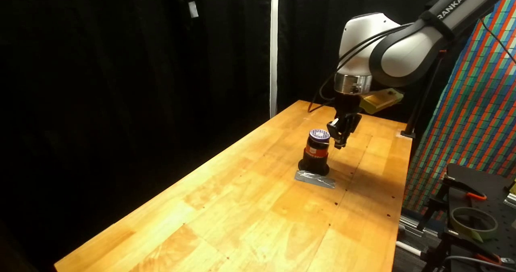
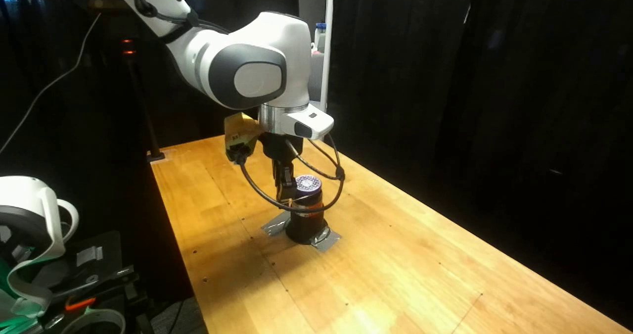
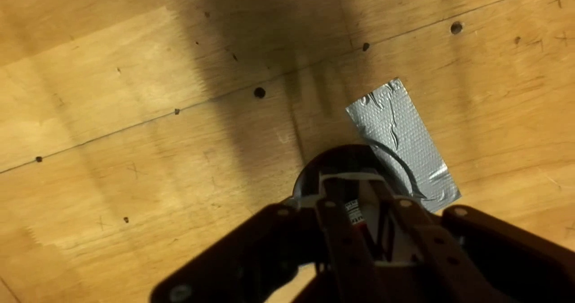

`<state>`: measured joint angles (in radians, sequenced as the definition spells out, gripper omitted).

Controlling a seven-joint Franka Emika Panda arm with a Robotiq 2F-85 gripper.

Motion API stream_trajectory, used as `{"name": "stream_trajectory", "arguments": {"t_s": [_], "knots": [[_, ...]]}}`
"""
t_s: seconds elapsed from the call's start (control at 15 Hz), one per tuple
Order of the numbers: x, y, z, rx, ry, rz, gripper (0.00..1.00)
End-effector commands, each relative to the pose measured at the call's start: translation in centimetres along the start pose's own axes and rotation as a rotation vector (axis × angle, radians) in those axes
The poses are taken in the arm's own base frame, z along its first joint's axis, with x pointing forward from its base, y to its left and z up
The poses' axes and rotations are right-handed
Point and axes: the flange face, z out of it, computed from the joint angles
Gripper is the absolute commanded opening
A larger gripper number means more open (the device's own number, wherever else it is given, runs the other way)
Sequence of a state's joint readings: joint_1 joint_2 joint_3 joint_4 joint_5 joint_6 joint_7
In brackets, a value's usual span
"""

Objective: Put the rubber band on the cup

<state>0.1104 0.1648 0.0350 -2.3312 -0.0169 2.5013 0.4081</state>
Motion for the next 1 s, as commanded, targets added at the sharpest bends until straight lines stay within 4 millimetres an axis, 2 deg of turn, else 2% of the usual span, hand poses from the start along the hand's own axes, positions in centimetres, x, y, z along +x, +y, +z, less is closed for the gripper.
{"name": "stream_trajectory", "arguments": {"t_s": [0.0, 0.13, 0.2, 0.4, 0.67, 0.93], "knots": [[-2.8, 0.8, -1.7, 0.035, 0.136, 0.061, 0.05], [-3.6, 1.0, -2.0, 0.054, 0.193, 0.076, 0.1], [-4.4, 0.9, -2.2, 0.071, 0.226, 0.087, 0.09], [-6.2, 0.8, -2.6, 0.108, 0.313, 0.09, 0.13], [-8.1, 0.6, -3.1, 0.126, 0.41, 0.069, 0.11], [-9.3, 0.2, -2.8, 0.094, 0.433, 0.038, 0.11]]}}
